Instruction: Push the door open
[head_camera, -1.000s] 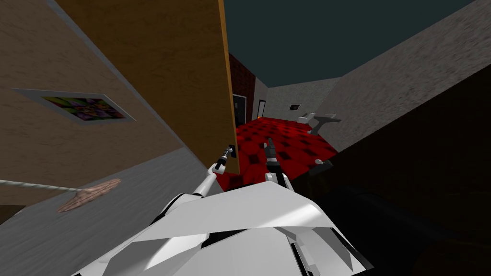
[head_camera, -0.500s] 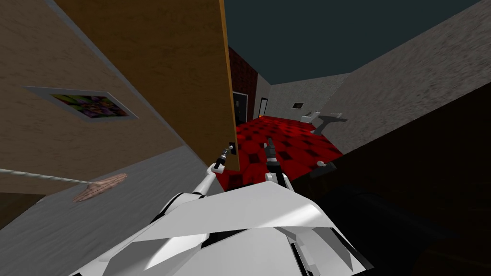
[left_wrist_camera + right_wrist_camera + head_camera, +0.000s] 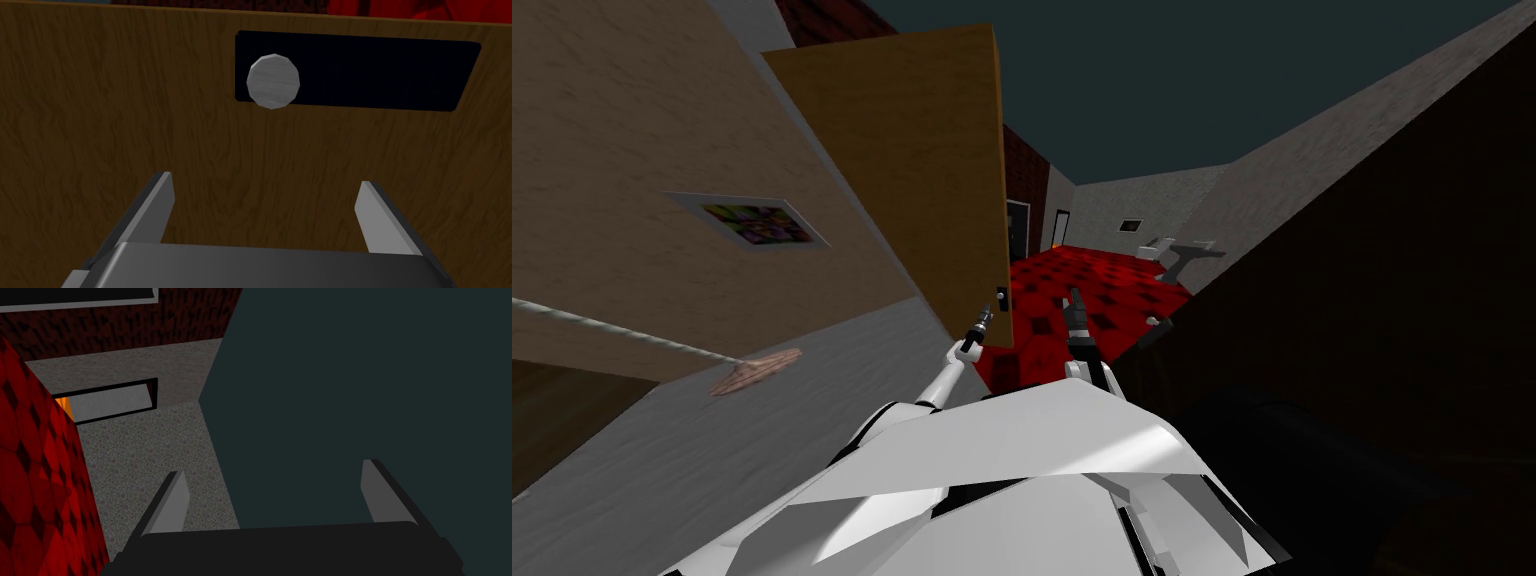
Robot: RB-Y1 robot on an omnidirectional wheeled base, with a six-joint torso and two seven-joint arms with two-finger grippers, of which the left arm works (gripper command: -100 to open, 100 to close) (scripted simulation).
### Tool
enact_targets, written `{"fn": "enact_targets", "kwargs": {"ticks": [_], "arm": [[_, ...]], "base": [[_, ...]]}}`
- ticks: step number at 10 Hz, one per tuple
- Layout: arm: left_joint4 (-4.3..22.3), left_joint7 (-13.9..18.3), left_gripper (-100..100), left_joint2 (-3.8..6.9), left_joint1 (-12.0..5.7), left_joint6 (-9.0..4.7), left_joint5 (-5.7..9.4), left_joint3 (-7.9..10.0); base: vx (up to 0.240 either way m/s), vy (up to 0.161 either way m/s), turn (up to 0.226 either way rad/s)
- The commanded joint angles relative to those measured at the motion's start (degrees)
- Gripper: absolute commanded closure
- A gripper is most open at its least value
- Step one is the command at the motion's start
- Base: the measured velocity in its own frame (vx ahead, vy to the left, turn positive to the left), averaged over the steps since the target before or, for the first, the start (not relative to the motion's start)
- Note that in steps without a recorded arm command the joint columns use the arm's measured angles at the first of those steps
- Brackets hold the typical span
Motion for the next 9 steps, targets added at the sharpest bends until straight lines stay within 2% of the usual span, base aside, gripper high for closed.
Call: {"fn": "enact_targets", "kwargs": {"ticks": [1,4,6,9], "arm": [[0.00,0.00,-100,0.00,0.00,0.00,0.00,0.00],[0.10,-0.42,-100,0.09,0.28,-0.66,0.03,0.40],[0.16,-0.60,-100,0.08,0.38,-0.96,0.05,0.58],[0.31,-1.06,-100,-0.06,0.63,-1.71,0.09,1.03]], "base": [[-0.026,0.038,0.063],[0.148,-0.043,-0.073],[0.145,-0.037,0.013],[0.156,-0.109,0.023]]}}
